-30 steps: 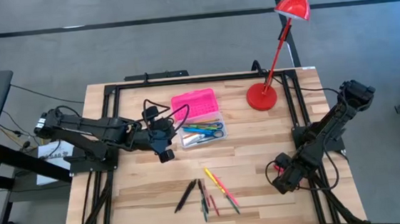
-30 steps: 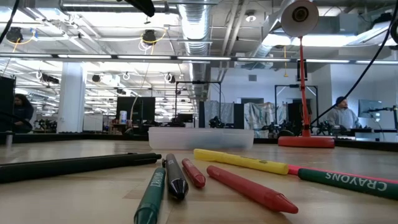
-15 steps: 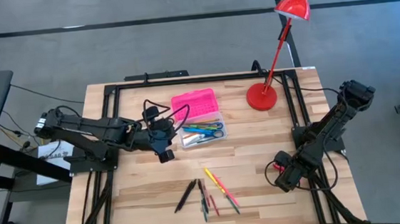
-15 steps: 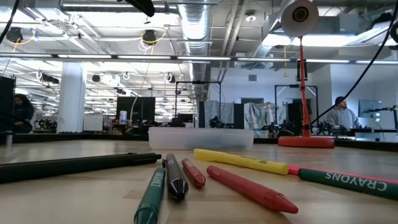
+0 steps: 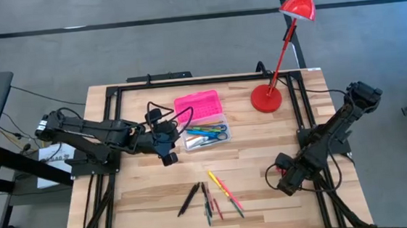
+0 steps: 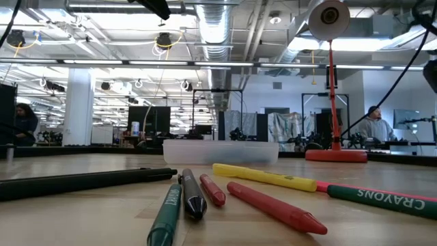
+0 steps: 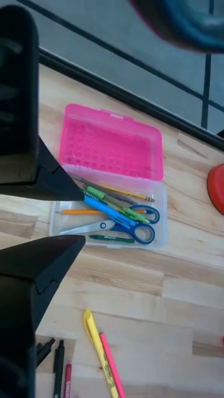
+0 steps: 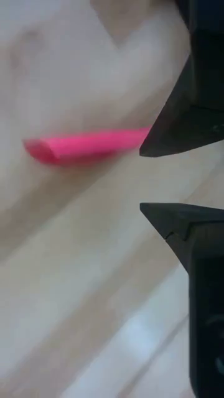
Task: Pick & place school supplies into a supply box
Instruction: Put the pink pen into the pink supply box
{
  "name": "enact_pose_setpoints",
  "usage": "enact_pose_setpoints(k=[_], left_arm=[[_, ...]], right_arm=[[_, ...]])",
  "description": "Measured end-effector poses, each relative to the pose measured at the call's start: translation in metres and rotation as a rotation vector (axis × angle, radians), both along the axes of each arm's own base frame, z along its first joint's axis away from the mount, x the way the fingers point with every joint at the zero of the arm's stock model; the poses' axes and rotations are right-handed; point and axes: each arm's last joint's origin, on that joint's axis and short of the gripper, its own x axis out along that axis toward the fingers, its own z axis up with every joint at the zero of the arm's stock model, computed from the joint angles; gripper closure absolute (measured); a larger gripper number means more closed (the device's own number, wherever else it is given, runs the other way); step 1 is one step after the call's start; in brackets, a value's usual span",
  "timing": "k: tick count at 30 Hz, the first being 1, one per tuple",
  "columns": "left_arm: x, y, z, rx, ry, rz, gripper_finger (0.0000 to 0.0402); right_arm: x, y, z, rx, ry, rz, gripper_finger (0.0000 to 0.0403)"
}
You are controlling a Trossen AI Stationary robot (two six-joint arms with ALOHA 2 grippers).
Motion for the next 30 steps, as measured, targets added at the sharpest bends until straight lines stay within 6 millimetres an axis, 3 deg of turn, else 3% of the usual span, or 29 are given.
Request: enact_pose_setpoints(k=[6, 11, 21, 30], left_arm=[[0.001, 0.004, 0.0, 0.011, 0.004, 0.011, 0.0309], [0.001, 0.006, 0.0, 0.01, 0.007, 0.013, 0.0309], [0.001, 0.007, 0.0, 0.01, 0.01, 0.015, 0.0309], [0.001, 0.008, -0.001, 0.013, 0.019, 0.016, 0.0309]], right_arm=[[-0.007, -0.008, -0.005, -0.097, 0.083, 0.085, 0.0283], [-0.005, -0.011, -0.021, -0.006, 0.055, 0.126, 0.0283], [-0.005, -0.022, -0.028, 0.044, 0.132, 0.024, 0.0283], [0.02, -0.024, -0.028, 0.235, 0.062, -0.231, 0.0284]])
